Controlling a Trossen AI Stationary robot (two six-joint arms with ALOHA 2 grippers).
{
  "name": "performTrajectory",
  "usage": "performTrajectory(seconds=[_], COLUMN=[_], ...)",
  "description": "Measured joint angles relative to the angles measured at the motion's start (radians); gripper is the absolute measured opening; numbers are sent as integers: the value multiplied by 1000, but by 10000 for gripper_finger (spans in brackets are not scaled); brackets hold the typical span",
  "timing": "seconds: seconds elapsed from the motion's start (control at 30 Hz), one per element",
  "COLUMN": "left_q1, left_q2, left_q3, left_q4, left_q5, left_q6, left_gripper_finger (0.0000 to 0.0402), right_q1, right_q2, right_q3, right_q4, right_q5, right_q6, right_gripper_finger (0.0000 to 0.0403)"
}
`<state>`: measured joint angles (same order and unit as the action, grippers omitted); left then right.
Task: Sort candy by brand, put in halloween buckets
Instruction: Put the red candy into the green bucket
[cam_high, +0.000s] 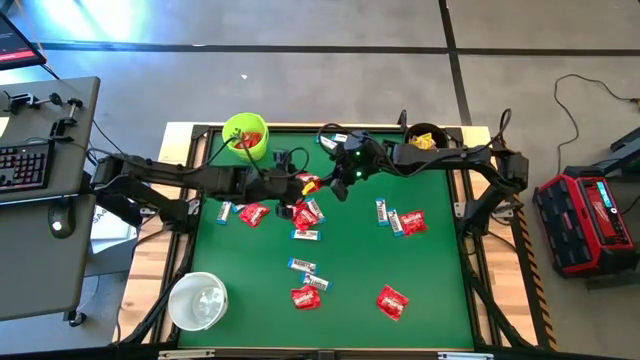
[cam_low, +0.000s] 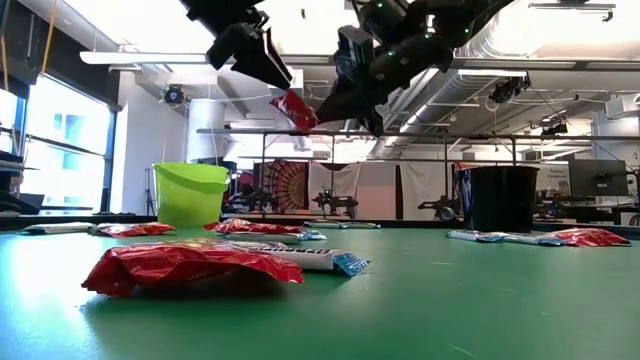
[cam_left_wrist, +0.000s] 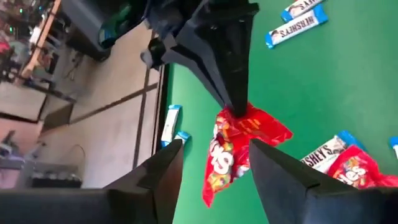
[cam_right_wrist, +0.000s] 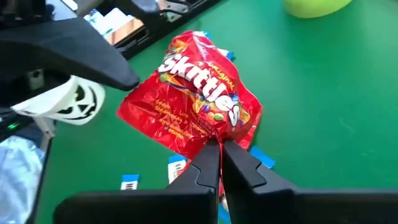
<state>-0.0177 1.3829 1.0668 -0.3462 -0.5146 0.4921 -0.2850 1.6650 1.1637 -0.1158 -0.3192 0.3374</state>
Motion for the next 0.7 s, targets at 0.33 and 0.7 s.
performTrajectory(seconds=[0.33, 0.7], left_q1=[-7, -46], left_q2=[0, 0], left_q3=[0, 0], left_q4=[-34, -42], left_q5=[-58, -79], left_q6=[17, 38], left_gripper_finger=[184, 184], right_q1=[0, -16], right_q2=[0, 0], right_q3=[0, 0], right_q4=[39, 44], right_q5=[-100, -95], right_q6=[96, 161], right_gripper_finger=[0, 0])
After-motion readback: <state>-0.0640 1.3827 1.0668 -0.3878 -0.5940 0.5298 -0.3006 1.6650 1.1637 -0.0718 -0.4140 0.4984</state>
